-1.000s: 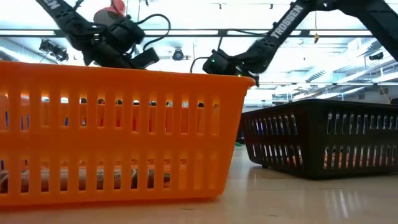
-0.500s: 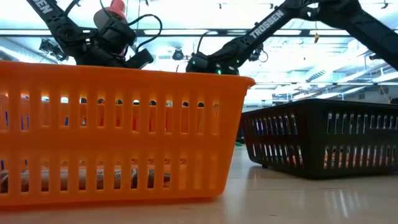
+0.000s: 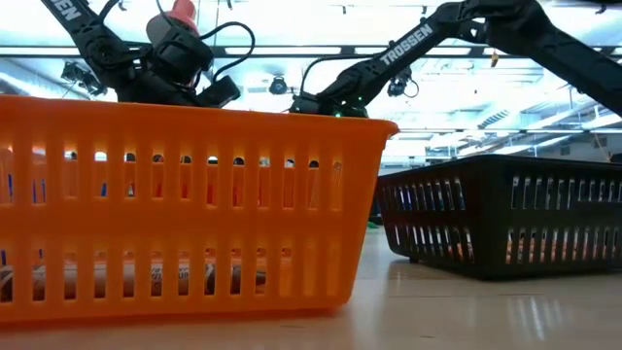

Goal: Sort crayons
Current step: Put the violet crayon into the red bin

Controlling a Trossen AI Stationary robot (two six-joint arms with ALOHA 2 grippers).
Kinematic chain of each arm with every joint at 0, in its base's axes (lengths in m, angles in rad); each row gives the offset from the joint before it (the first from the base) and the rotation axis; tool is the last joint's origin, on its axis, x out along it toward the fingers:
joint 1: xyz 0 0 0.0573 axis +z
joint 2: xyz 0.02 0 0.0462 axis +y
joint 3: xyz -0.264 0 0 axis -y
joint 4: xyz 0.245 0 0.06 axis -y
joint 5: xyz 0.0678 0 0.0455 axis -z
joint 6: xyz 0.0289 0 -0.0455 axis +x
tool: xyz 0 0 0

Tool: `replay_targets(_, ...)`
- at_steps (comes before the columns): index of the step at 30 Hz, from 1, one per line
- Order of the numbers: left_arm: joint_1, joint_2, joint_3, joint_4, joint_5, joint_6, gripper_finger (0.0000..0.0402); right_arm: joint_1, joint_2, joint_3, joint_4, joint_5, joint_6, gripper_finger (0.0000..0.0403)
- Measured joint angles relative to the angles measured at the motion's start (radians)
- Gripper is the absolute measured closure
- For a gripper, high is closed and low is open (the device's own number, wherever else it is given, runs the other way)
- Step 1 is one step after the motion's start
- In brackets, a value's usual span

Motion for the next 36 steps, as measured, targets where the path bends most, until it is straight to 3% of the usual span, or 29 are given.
replay_targets(16,0.002,0.000,0.000,0.060,0.000,-0.005,0.0260,-0.056,0.000,0.000,-0.048,-0.103,-0.063,0.0201)
replay_targets(21,0.002,0.001,0.000,0.064,0.000,-0.005,0.0260,-0.064,0.003,0.000,-0.079,-0.195,-0.049,0.0202)
replay_targets(26,0.004,0.001,0.000,0.054,0.000,-0.004,0.0260,-0.003,-0.037,-0.001,-0.178,-0.094,-0.088,0.0202)
replay_targets(29,0.010,0.001,0.000,0.051,-0.001,-0.004,0.0260,0.046,-0.054,0.001,-0.229,-0.077,-0.167,0.0202)
replay_targets(36,0.018,0.001,0.000,0.036,-0.001,-0.003,0.0260,0.168,-0.055,-0.001,-0.317,-0.222,-0.470,0.0202)
